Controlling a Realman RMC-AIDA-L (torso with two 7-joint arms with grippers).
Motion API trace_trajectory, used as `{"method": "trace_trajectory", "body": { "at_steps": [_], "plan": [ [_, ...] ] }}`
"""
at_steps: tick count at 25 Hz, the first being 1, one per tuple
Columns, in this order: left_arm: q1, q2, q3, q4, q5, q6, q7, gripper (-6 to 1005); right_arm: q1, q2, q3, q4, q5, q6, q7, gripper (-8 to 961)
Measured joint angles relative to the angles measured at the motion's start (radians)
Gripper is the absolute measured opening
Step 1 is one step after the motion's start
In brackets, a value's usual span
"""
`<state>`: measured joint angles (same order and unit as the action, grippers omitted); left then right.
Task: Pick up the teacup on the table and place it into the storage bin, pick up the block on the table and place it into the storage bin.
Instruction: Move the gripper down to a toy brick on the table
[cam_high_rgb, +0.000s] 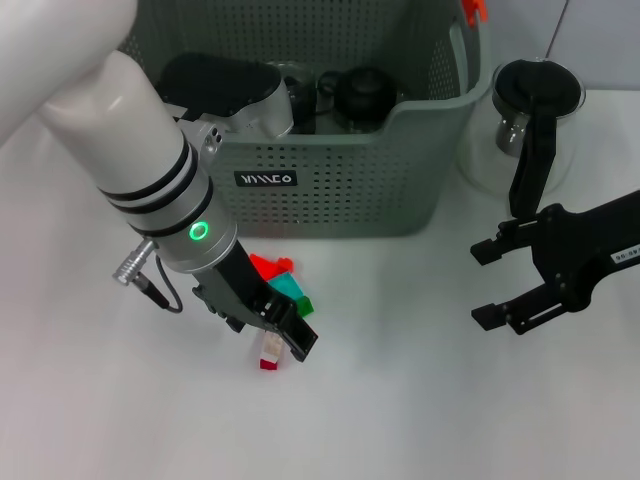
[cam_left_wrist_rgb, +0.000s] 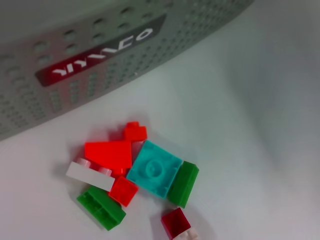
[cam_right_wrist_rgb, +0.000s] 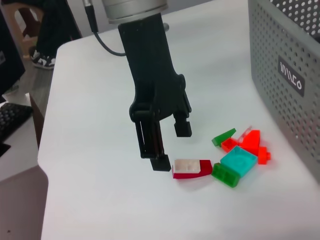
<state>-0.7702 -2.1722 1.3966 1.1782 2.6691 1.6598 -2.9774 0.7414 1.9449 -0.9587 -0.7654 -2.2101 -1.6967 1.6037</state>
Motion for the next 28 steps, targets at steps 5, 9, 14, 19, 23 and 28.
{"method": "trace_trajectory", "body": {
  "at_steps": [5, 9, 14, 19, 23, 28],
  "plan": [
    [-0.020, -0.003, -0.003, -0.062, 0.000, -0.021, -0.001, 865, 0.021, -0.001, -0.004, -0.001, -0.023, 0.000, -0.013, 916],
    [-0.030, -0.004, 0.003, -0.094, 0.000, -0.049, -0.001, 864, 0.033, 0.001, -0.005, -0.006, -0.036, 0.000, -0.018, 916],
    [-0.034, 0.000, 0.003, -0.119, 0.001, -0.084, -0.001, 863, 0.034, 0.001, -0.007, -0.011, -0.038, 0.000, -0.019, 915],
    [-0.046, -0.002, 0.014, -0.140, 0.027, -0.100, -0.002, 862, 0.034, 0.003, -0.008, -0.012, -0.038, 0.004, -0.026, 915],
    [-0.048, -0.003, 0.028, -0.144, 0.035, -0.116, -0.002, 860, 0.034, 0.005, -0.007, -0.012, -0.038, 0.005, -0.031, 916],
    [-0.051, -0.003, 0.033, -0.167, 0.043, -0.131, -0.001, 859, 0.035, 0.007, -0.007, -0.012, -0.038, 0.005, -0.031, 916]
  ]
}}
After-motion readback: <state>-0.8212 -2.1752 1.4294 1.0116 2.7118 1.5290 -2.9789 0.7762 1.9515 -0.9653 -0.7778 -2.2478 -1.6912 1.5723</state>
